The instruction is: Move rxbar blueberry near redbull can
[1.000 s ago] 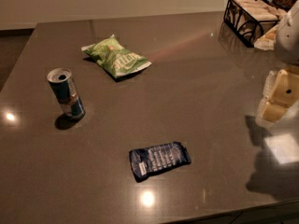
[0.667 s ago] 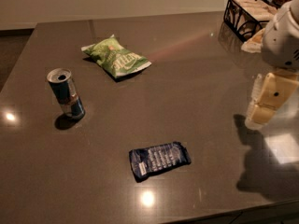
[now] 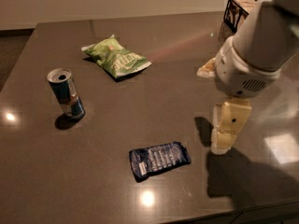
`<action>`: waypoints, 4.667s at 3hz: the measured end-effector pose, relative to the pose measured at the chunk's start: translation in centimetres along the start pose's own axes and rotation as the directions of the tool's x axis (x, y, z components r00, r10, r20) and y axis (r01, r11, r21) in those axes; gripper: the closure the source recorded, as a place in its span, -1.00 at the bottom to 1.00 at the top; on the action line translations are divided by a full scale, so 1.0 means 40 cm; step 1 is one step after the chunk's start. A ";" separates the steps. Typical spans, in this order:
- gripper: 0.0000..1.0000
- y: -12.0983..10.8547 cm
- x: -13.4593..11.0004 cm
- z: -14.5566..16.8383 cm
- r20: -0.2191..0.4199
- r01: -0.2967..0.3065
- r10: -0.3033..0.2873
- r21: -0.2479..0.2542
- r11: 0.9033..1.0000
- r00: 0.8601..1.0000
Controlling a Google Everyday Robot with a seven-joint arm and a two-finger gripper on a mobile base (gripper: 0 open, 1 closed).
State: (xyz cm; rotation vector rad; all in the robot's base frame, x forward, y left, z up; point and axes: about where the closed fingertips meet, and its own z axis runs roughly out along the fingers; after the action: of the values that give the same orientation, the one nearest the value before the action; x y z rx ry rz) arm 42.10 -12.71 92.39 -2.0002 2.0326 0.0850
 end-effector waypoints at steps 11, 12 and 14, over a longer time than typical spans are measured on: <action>1.00 0.106 -0.206 0.223 0.072 0.190 -0.182 -0.132 0.973 0.981; 1.00 0.026 -0.327 0.187 0.110 0.171 -0.158 -0.127 0.977 0.981; 1.00 -0.036 -0.431 0.218 0.124 0.154 -0.137 -0.136 0.979 0.983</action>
Offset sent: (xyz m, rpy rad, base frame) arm -0.0168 0.0438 -0.0587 0.0149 0.0648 0.1208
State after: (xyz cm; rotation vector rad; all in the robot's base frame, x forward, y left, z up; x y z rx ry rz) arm 44.85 6.04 88.48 -2.1720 1.8518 0.3175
